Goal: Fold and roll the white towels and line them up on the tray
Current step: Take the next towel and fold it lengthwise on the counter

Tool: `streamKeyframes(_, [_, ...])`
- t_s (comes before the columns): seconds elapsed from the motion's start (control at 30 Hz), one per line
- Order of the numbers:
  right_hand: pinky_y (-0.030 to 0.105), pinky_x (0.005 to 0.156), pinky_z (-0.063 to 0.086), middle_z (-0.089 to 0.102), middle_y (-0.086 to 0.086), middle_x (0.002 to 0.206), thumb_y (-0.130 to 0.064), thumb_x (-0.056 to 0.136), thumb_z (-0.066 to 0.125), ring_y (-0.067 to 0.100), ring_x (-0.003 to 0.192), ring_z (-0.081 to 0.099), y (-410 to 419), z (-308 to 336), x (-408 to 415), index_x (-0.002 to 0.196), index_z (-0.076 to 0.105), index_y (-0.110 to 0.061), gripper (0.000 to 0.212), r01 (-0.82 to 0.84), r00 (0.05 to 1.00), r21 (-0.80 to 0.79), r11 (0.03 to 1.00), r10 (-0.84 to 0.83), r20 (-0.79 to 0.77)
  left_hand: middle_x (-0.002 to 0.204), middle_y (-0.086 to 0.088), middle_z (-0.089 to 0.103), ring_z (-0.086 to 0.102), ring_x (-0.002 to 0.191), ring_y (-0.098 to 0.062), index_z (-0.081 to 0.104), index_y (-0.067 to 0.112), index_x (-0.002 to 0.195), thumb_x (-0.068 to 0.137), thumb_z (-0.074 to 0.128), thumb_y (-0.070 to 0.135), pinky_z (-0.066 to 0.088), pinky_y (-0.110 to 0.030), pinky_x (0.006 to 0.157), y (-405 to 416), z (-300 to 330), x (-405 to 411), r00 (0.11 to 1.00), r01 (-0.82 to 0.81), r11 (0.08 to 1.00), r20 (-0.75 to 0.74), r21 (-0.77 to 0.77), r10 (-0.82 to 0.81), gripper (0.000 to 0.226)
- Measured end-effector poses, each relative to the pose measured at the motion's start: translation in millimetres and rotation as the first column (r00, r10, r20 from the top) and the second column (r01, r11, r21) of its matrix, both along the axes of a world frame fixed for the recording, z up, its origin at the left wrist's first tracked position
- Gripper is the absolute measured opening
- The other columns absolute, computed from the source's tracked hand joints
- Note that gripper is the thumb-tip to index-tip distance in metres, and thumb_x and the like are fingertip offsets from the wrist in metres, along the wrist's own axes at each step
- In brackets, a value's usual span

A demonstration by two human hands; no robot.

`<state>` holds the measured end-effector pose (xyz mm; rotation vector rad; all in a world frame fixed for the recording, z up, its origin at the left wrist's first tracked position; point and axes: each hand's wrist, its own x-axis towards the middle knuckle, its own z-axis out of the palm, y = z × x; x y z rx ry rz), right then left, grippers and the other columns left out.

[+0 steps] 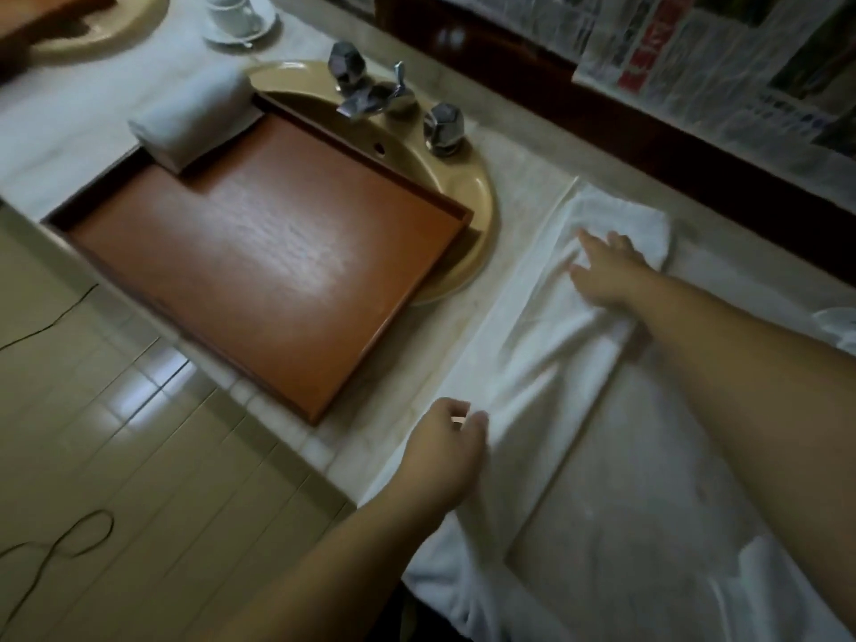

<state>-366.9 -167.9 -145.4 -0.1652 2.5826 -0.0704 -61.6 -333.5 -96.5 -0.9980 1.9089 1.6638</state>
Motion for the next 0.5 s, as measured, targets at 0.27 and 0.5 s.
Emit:
streamKeyframes(0.27, [0.052,0.126,0.015,-0.004,0.011,0.173,-0.057,0.105,0.042,0.035,0.159,0.003,-1,6,6,0.166,0.004,-0.034,0.076,-0.010,1.000,-0.013,1.000,0.011,0.020,0.076,0.008,0.065,0.058,0.064,-0.004,0.065,0.023,0.084,0.085,0.072,0.069,0.044,-0.028,0.058,-57,-12,77,0.926,0.375,0.884,0.058,-0.278,-0.374,0.047])
streamKeyframes(0.5, [0.056,0.125,0.017,-0.003,0.011,0.173,-0.057,0.106,0.036,0.037,0.158,0.006,-1,6,12,0.165,0.003,-0.035,0.071,-0.027,1.000,0.021,0.999,0.027,-0.009,0.111,-0.002,0.076,0.072,0.105,-0.020,0.069,0.012,0.114,0.098,0.071,0.013,0.057,-0.034,0.091,-80,1,118,0.917,0.394,0.895,-0.161,0.209,-0.366,0.016])
